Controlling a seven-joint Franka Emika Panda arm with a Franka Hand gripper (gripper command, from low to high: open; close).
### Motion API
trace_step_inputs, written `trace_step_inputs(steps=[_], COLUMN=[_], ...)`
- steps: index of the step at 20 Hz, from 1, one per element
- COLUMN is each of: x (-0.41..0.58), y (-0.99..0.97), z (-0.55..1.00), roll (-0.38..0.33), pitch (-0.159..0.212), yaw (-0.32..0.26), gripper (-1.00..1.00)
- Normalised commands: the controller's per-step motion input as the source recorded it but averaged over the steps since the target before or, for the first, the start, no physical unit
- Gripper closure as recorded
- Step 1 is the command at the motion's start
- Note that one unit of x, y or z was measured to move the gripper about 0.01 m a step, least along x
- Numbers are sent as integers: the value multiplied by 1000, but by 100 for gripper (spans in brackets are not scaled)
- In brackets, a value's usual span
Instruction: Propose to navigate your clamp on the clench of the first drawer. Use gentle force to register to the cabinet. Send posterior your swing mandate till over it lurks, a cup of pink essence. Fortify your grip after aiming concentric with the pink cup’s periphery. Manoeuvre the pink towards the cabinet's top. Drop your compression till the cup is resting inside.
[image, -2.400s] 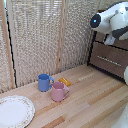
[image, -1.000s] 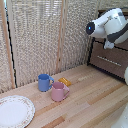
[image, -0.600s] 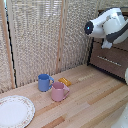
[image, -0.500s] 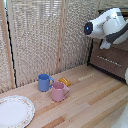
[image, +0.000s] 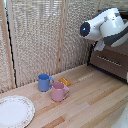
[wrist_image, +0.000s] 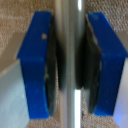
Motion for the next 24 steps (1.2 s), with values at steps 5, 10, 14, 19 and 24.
trace_step_inputs(steps=[5, 10, 14, 19, 24], x=[213, 99, 31, 0, 6], y=[787, 262, 240, 485, 529], z=[25, -74, 83, 392, 438], roll=[55, -27, -16, 10, 213], pitch=[157, 99, 12, -9, 0], yaw=[-20, -30, -1, 6, -64], gripper=[100, -100, -100, -100, -100])
